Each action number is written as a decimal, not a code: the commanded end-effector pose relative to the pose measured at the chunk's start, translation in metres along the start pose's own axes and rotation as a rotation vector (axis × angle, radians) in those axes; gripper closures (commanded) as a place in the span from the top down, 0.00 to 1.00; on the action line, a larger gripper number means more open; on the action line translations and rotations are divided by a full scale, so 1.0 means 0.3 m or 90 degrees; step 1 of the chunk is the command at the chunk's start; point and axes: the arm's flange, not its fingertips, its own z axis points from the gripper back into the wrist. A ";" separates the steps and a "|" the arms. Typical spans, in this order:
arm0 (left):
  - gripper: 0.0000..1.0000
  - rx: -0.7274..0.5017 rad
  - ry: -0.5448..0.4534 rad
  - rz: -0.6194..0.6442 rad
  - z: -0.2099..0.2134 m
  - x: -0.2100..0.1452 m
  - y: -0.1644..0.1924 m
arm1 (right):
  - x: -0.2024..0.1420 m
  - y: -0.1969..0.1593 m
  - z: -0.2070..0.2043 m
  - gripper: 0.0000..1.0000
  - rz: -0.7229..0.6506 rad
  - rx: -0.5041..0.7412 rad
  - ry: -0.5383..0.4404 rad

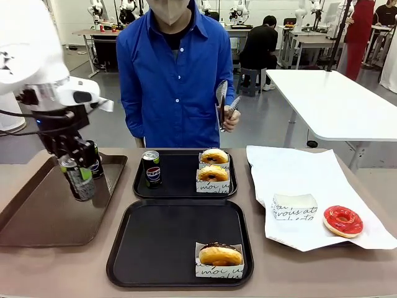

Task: Set up donuts and drinks on trays.
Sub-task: Pick up one Pepsi coke from the Handle tray and place it on the Flat Tray without a Pepsi coke.

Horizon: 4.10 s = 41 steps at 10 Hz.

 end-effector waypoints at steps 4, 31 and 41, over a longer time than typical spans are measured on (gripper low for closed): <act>0.59 -0.009 0.043 -0.126 -0.100 0.071 -0.229 | -0.003 0.001 -0.002 1.00 -0.002 -0.001 0.005; 0.59 -0.075 -0.063 -0.093 0.066 -0.138 -0.124 | -0.003 0.001 -0.002 1.00 -0.002 -0.001 0.005; 0.59 0.019 -0.026 -0.107 -0.052 0.152 -0.326 | -0.003 0.001 -0.002 1.00 -0.002 -0.001 0.005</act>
